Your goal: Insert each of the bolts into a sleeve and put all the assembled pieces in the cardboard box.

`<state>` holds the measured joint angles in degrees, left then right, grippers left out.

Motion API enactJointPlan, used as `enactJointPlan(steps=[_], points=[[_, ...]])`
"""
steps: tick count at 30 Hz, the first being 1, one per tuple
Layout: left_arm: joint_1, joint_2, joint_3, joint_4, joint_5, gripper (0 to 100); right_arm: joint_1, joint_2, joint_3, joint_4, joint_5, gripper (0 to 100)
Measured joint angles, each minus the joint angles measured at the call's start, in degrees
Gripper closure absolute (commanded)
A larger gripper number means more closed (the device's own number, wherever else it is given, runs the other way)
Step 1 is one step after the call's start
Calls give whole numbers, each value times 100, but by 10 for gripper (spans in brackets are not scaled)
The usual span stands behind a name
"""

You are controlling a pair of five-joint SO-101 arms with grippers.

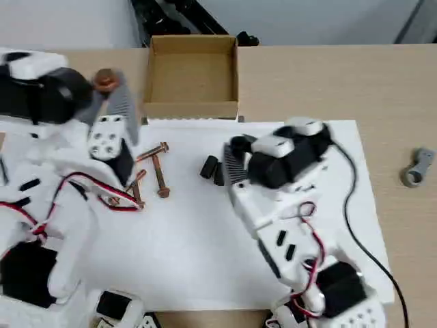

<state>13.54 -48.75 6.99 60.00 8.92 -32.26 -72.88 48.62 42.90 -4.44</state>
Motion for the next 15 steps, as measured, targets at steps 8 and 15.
enactJointPlan(steps=[8, 15], points=[[1046, 290, 9, -510, 0, 994, -53, -18, 88, -633, 44, 996], [1881, 396, 9, -738, 0, 994, -114, -369, 88, -712, 44, 996]])
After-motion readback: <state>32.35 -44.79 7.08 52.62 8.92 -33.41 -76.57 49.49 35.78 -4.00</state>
